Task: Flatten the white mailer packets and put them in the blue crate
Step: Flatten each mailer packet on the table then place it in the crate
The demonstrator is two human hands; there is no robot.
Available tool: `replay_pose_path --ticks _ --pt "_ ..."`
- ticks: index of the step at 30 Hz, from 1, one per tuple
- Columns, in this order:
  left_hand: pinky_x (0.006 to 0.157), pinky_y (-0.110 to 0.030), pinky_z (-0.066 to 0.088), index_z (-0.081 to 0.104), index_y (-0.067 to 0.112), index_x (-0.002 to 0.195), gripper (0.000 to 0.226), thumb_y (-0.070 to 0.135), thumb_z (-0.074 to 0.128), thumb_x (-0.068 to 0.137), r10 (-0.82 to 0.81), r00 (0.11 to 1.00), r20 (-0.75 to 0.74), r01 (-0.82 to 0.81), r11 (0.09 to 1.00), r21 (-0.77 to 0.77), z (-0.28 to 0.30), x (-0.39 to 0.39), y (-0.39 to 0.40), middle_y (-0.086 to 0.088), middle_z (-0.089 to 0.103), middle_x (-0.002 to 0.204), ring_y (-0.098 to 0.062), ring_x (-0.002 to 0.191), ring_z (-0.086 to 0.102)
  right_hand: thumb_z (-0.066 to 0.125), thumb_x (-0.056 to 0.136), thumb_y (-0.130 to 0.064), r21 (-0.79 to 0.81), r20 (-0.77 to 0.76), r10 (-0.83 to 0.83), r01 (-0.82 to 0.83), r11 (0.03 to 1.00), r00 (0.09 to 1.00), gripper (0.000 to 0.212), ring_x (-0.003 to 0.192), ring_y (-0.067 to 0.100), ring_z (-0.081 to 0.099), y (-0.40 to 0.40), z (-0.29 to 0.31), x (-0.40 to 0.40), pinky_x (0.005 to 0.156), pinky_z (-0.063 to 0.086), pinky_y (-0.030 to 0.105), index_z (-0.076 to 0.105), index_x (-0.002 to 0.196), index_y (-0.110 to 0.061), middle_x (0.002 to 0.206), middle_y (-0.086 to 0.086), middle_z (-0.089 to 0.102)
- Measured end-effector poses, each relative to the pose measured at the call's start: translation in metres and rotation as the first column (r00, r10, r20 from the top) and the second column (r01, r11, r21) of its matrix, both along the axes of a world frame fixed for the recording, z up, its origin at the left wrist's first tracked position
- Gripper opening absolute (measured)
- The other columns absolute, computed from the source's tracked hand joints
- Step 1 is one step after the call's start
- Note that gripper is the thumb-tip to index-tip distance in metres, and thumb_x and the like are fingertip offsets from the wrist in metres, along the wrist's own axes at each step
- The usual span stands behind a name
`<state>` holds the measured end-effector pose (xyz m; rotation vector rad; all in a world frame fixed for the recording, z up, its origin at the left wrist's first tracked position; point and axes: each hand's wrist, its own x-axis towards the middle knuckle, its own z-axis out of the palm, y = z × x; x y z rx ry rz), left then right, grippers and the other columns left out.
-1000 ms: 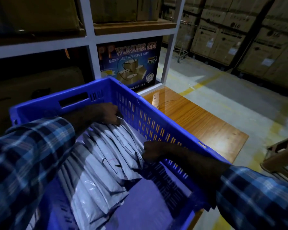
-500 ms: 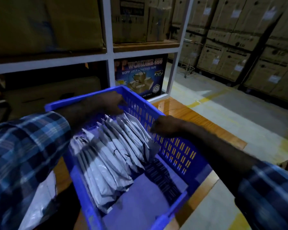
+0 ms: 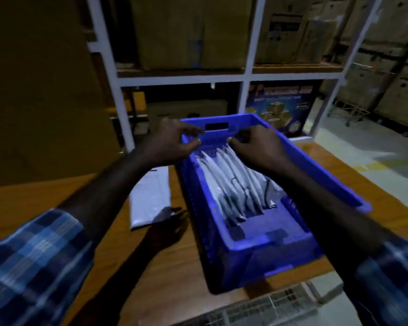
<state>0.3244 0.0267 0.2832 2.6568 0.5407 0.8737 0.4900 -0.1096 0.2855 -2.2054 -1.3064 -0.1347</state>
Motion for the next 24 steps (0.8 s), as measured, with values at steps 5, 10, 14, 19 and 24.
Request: replay_pose_path --ticks 5,10,14,19,24 --pt "0.072 -0.018 0.039 0.074 0.015 0.110 0.023 0.023 0.070 0.089 0.183 0.981 -0.060 -0.187 0.980 -0.064 -0.031 -0.099 0.003 0.001 0.074 0.095 0.001 0.070 0.065 0.056 0.091 -0.043 0.005 0.034 0.114 -0.114 0.993 0.993 0.035 0.098 0.035 0.066 0.027 -0.005 -0.080 0.080 0.053 0.038 0.073 0.096 -0.013 0.094 0.014 0.074" --pt "0.081 -0.018 0.043 0.072 0.020 0.116 0.029 0.022 0.071 0.087 0.316 0.934 -0.165 -0.342 0.925 -0.165 -0.091 -0.181 0.017 0.000 0.071 0.115 -0.004 0.076 0.065 0.052 0.091 -0.045 -0.074 0.002 0.185 -0.184 0.980 0.983 0.039 0.098 0.034 0.065 0.054 -0.039 -0.143 0.076 0.047 0.033 0.071 0.104 -0.014 0.099 0.011 0.073" --pt "0.082 -0.019 0.045 0.067 0.022 0.124 0.034 0.029 0.066 0.090 0.419 0.870 -0.260 -0.487 0.808 -0.331 -0.159 -0.249 0.028 0.002 0.068 0.123 -0.012 0.096 0.067 0.054 0.094 -0.046 -0.199 -0.080 0.146 -0.159 0.967 0.986 0.040 0.103 0.029 0.065 0.077 -0.082 -0.191 0.080 0.047 0.031 0.068 0.117 -0.016 0.105 0.007 0.073" --pt "0.113 -0.033 0.025 0.047 0.025 0.144 0.070 0.062 0.028 0.088 0.384 0.792 -0.474 -0.523 0.828 -0.203 -0.230 -0.316 0.034 -0.002 0.037 0.154 -0.021 0.143 0.030 0.052 0.094 -0.047 -0.320 -0.079 -0.002 -0.024 0.947 0.997 0.049 0.110 0.032 0.058 0.122 -0.153 -0.211 0.091 0.049 0.039 0.060 0.123 -0.008 0.120 0.016 0.063" --pt "0.117 -0.035 -0.006 0.029 0.033 0.152 0.087 0.079 -0.002 0.085 0.346 0.781 -0.520 -0.466 0.877 -0.118 -0.266 -0.345 0.051 0.004 0.017 0.161 -0.013 0.148 0.005 0.036 0.091 -0.061 -0.419 -0.016 -0.113 0.095 0.903 0.994 0.069 0.130 0.035 0.038 0.165 -0.215 -0.214 0.107 0.032 0.045 0.044 0.135 -0.008 0.143 0.018 0.043"
